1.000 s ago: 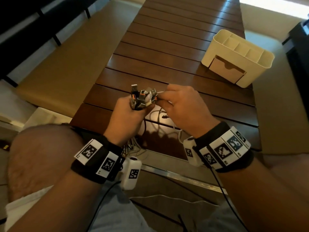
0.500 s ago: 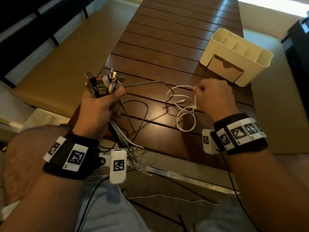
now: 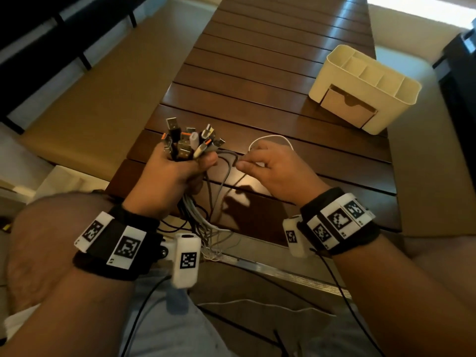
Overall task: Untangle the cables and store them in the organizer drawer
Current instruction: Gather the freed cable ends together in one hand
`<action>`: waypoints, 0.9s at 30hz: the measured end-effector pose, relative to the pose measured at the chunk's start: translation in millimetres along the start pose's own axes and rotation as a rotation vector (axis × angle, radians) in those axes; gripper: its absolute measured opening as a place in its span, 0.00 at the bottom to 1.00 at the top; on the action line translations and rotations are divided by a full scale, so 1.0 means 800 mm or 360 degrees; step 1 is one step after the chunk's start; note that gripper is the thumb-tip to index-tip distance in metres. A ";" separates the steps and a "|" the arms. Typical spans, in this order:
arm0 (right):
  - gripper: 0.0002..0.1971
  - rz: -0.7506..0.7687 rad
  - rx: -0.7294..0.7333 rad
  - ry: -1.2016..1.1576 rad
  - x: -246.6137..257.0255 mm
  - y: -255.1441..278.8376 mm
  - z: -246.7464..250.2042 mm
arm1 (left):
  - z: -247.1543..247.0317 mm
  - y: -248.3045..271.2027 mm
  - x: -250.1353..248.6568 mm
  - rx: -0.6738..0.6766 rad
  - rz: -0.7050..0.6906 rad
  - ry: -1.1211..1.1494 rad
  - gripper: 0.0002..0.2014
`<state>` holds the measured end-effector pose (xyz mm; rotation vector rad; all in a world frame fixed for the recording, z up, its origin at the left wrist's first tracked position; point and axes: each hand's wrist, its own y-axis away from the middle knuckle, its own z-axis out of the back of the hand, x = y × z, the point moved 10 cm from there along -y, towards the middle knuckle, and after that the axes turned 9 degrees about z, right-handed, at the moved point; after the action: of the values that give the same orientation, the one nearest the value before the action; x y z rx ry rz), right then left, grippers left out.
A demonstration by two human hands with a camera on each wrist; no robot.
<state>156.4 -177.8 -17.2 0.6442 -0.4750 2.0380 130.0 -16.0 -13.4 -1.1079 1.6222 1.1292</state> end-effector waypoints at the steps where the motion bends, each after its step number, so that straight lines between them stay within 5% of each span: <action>1: 0.13 0.0039 -0.0053 -0.0091 0.003 -0.002 0.004 | -0.001 -0.001 0.002 -0.0005 0.0001 -0.0032 0.03; 7: 0.12 -0.0034 -0.0013 -0.0522 0.010 0.004 -0.010 | -0.011 -0.002 0.002 0.0063 0.0023 0.0034 0.04; 12: 0.11 -0.0248 -0.0182 -0.1401 0.001 0.014 0.008 | -0.001 -0.004 0.007 0.0020 0.0036 0.0036 0.07; 17: 0.05 0.0031 -0.0808 -0.0408 0.009 0.018 0.089 | -0.011 -0.003 0.012 0.0136 0.0082 -0.0034 0.19; 21: 0.13 0.0113 -0.0409 -0.0587 0.025 0.006 0.054 | -0.006 0.001 0.004 0.0089 0.0069 0.0041 0.05; 23: 0.11 0.0082 -0.0169 -0.0442 0.024 0.004 0.026 | 0.004 0.003 -0.001 0.0028 0.0053 0.0149 0.08; 27: 0.09 -0.0105 -0.0164 -0.0276 -0.014 0.009 0.022 | 0.026 0.002 0.002 -0.0126 0.0077 0.0097 0.08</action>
<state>159.7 -198.4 -10.7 0.7677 -0.6474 1.8913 131.0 3.8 -19.0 -1.1698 1.6714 1.2107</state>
